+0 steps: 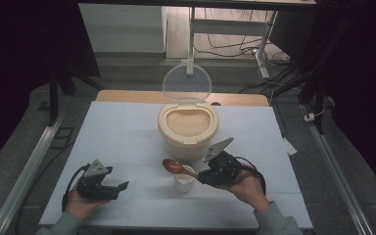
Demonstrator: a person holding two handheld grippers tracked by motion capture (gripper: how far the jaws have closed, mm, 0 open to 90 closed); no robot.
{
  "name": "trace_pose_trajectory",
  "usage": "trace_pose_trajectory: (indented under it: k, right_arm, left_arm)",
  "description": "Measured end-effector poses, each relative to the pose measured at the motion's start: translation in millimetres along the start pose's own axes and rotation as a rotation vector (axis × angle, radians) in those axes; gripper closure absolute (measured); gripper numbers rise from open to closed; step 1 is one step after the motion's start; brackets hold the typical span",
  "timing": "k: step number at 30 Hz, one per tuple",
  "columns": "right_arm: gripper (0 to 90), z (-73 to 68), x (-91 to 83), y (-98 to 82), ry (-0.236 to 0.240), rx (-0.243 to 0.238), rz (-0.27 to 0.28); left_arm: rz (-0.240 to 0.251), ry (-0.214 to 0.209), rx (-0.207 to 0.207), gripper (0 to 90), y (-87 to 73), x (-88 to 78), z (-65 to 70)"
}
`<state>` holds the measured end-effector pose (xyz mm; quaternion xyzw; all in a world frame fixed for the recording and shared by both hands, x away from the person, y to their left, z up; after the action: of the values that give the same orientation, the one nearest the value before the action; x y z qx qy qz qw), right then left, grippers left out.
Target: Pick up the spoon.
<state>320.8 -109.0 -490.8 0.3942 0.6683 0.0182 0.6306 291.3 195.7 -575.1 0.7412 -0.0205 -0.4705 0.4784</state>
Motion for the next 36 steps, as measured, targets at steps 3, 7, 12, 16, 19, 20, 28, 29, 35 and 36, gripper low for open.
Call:
trace_pose_trajectory:
  k: [3,7,12,16,19,20,28,29,35,36]
  right_arm:
    - [79.9,1.1,1.1,-0.2,-0.004,0.0,0.001]
    - [79.9,1.0,1.7,1.0,-0.007,-0.014,0.0]
    - [79.9,-0.3,1.6,0.9,-0.003,-0.021,-0.001]
    - [79.9,-2.5,0.8,1.5,-0.003,-0.032,0.001]
    - [79.9,-3.1,0.9,2.1,-0.002,-0.036,0.005]
    - [79.9,-3.4,1.1,2.1,-0.004,-0.038,0.004]
    - [79.9,-7.4,3.8,4.5,-0.008,-0.065,-0.005]
    - [79.9,-9.1,4.8,4.9,-0.01,-0.072,-0.01]
    - [79.9,-11.1,6.9,4.8,-0.016,-0.101,-0.013]
    - [79.9,-11.4,6.6,4.5,-0.018,-0.1,-0.016]
  left_arm:
    - [0.001,-0.003,0.002,15.8,1.0,-0.4,0.7]
    - [0.011,-0.025,0.03,15.9,11.0,-6.3,7.2]
    - [0.023,-0.081,0.095,15.8,33.7,-13.2,24.5]
    - [0.044,-0.097,0.137,15.5,53.0,-16.9,34.4]
    - [0.061,-0.113,0.163,15.5,67.1,-17.8,41.7]
    - [0.065,-0.119,0.171,15.5,71.1,-18.0,44.0]
    - [0.099,-0.129,0.239,15.0,104.8,-25.1,57.4]
    - [0.104,-0.134,0.244,15.6,108.5,-25.4,58.8]
    - [0.091,-0.199,0.312,18.1,135.7,-19.4,73.3]
    - [0.087,-0.213,0.326,18.6,140.7,-17.0,76.7]
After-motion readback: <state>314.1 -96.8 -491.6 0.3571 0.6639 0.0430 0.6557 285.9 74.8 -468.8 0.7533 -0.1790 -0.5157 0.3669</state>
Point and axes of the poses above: each handheld gripper's, and its own axes: x roughly forward along the jaws, y roughly out of its top, z roughly to its right, the point moved 8 cm from there along x, roughly forward along the jaws, and after that the axes turned 15 degrees about x, right-handed, at the moved point
